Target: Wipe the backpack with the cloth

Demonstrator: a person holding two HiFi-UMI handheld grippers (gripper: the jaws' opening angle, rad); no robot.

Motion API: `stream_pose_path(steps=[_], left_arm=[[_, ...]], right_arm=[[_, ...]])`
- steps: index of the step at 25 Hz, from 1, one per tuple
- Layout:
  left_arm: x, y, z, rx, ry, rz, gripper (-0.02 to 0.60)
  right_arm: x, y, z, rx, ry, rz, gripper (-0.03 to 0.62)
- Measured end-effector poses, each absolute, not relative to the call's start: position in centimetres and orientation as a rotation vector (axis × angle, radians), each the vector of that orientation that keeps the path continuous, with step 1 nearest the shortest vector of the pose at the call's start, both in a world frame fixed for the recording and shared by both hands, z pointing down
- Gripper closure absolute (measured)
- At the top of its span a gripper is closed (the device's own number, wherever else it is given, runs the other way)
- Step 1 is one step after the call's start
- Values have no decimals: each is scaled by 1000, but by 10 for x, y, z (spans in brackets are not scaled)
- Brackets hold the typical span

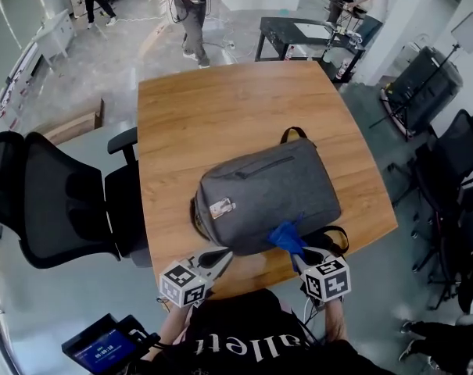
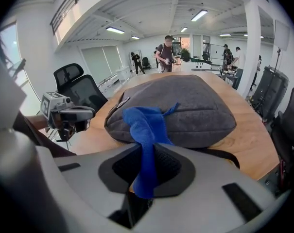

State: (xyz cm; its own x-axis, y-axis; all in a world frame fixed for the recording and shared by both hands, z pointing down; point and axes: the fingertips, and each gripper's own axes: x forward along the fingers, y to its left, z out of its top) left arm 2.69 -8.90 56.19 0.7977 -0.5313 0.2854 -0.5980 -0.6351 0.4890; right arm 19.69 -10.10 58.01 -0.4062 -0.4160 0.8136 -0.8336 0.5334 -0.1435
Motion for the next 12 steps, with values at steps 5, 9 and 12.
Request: stream_pose_path(steps=[5,9,12], left_arm=[[31,-90,563,2401,-828,150,580],[29,-93,562,2396,-839,148,580],[29,-94,560,2388,-843,142,580]], right_arm=[[207,-100,569,1054,-2020,698,530],[215,-142,523,1134,-2120,626,530],[223,-196,488,1158,-2162,474,530]])
